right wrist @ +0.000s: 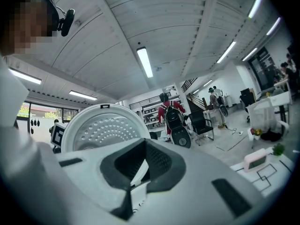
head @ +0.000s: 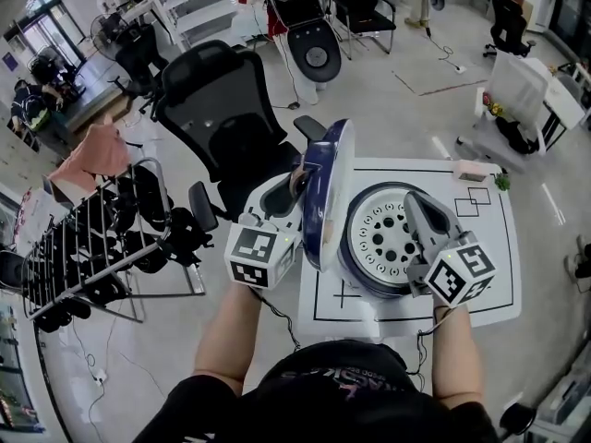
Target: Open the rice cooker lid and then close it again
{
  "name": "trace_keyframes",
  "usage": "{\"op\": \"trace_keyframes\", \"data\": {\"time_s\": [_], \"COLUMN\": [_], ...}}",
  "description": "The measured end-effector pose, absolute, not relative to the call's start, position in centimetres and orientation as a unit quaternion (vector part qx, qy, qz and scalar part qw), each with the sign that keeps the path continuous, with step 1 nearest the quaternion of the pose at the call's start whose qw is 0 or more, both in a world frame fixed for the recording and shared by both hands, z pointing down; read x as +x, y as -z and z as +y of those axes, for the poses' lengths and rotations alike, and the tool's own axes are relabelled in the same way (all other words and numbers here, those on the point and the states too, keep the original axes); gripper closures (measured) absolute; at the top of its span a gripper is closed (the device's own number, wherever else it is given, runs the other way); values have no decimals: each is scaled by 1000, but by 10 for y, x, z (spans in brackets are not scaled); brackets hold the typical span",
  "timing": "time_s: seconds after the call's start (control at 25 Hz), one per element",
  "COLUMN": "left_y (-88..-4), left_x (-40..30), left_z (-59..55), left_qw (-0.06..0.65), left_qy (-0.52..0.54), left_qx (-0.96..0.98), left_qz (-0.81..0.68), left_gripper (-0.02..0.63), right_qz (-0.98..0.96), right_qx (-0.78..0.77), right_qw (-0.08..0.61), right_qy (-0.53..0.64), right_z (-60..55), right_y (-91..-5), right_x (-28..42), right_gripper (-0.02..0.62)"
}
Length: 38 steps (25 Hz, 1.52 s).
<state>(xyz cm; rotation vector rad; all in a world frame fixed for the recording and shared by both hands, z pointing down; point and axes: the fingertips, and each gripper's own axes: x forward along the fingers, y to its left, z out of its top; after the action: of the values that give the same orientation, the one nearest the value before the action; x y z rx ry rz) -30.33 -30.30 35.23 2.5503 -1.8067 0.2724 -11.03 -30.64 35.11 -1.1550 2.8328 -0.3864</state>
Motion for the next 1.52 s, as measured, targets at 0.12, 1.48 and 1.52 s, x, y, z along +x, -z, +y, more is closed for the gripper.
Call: {"op": "trace_keyframes", "data": {"time_s": [0.12, 1.48, 1.52], "left_y": [-353, -327, -326], "left_x": [-303, -287, -278], "left_z": [-303, -143, -134], "left_qw": [2, 5, 5], "left_qy": [-84, -45, -44], "left_qx": [813, 701, 699], "left_qz": [-577, -712, -713], "left_gripper": [492, 367, 362], "right_qz": [918, 961, 963], "right_qx": [-375, -253, -247], "right_qw": [29, 22, 23], "right_qy": [124, 105, 105], "right_z": [-306, -218, -211], "right_y": [-351, -327, -326], "right_x": [-113, -72, -67], "right_gripper": [594, 594, 594]}}
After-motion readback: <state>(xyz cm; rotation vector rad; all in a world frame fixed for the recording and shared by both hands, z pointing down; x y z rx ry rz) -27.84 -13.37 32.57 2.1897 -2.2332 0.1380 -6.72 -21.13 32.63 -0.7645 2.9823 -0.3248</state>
